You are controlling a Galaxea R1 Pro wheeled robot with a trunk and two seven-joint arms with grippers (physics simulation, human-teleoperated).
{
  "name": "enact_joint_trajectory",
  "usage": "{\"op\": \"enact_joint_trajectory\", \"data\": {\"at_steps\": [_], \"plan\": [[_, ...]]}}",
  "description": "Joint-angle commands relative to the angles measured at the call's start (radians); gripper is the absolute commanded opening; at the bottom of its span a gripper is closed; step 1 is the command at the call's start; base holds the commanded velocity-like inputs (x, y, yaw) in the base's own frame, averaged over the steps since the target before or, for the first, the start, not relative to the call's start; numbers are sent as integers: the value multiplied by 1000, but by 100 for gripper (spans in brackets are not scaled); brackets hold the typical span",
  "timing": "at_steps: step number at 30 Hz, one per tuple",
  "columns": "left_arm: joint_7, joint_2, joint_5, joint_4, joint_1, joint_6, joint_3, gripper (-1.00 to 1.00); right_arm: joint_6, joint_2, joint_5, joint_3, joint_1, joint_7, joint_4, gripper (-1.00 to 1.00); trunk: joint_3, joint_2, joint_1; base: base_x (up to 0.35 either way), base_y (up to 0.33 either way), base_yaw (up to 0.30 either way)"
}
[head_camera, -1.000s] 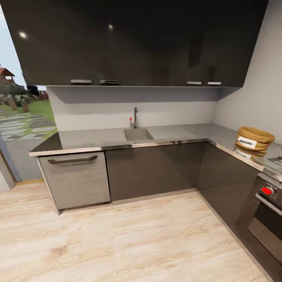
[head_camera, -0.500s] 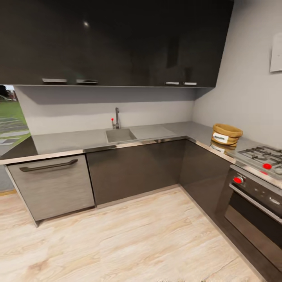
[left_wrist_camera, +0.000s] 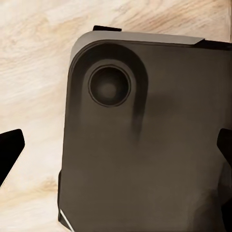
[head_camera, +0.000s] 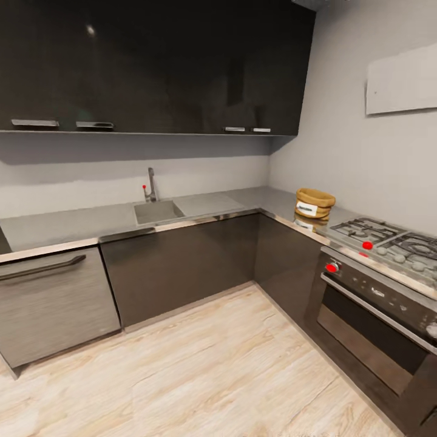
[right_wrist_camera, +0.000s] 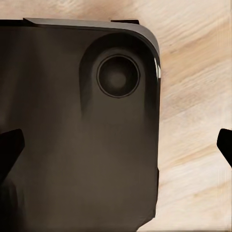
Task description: In the kitchen, take the popcorn bag from the countertop, put it into the microwave, and heat it until the popcorn is cooked so the cooked popcorn ends up inside the bag.
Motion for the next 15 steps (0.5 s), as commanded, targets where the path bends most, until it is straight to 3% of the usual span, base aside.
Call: {"op": "enact_joint_trajectory", "data": {"at_steps": [1,15], "plan": [[0,0,9,0,0,-3,0,100,-4,0,-1,-1,0,0,0,100,-1,0,0,0,0,-290],[-1,0,12,0,0,-5,1,100,-4,0,-1,-1,0,0,0,100,-1,0,0,0,0,-290]]}}
